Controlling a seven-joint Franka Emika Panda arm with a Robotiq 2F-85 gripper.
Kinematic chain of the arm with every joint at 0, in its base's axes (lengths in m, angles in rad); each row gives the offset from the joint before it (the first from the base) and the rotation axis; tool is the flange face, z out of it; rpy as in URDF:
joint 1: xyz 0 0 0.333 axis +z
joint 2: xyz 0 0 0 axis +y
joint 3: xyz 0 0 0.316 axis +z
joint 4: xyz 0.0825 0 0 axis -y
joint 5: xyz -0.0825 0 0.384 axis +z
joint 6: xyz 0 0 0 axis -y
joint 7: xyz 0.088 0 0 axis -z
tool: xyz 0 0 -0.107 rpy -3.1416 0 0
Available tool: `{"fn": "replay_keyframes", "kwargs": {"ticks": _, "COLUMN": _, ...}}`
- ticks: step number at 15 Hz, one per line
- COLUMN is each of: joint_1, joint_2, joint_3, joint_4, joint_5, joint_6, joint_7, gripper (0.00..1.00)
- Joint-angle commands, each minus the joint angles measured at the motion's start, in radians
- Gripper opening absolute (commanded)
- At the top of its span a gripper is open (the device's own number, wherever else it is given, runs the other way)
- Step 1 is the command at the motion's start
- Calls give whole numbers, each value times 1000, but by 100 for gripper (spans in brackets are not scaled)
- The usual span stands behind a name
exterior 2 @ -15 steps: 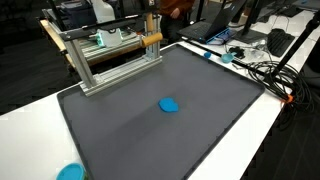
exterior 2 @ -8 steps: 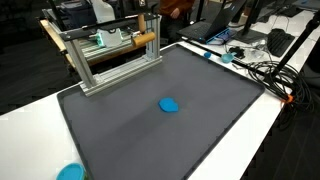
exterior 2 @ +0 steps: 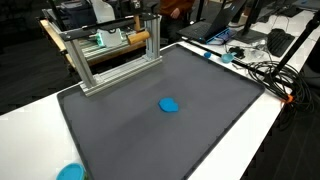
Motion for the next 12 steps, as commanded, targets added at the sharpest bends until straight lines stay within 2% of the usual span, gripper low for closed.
{"fn": "replay_keyframes", "kwargs": {"ticks": 1, "joint_1": 4, "joint_2": -40, "joint_3": 1, "joint_4": -15, "joint_5": 29, "joint_6": -36, "joint_7": -1, "gripper": 21}}
{"fn": "replay_keyframes", "kwargs": {"ticks": 2, "joint_1": 6, "joint_2": -39, "joint_3": 3, "joint_4": -15, "joint_5": 25, "joint_6": -31, "joint_7": -4, "gripper": 71}}
{"fn": "replay_keyframes", "kwargs": {"ticks": 3, "joint_1": 6, "joint_2": -39, "joint_3": 6, "joint_4": -14, "joint_5": 22, "joint_6": -24, "joint_7": -4, "gripper": 72}}
{"fn": "replay_keyframes", "kwargs": {"ticks": 7, "joint_1": 12, "joint_2": -53, "joint_3": 20, "joint_4": -10, "joint_5": 16, "joint_6": -28, "joint_7": 3, "gripper": 98}}
{"fn": "replay_keyframes", "kwargs": {"ticks": 10, "joint_1": 12, "joint_2": -105, "joint_3": 35, "joint_4": -15, "joint_5": 4, "joint_6": -18, "joint_7": 7, "gripper": 100}}
{"fn": "replay_keyframes", "kwargs": {"ticks": 12, "joint_1": 36, "joint_2": -164, "joint_3": 33, "joint_4": -26, "joint_5": 6, "joint_6": 10, "joint_7": -49, "gripper": 100}}
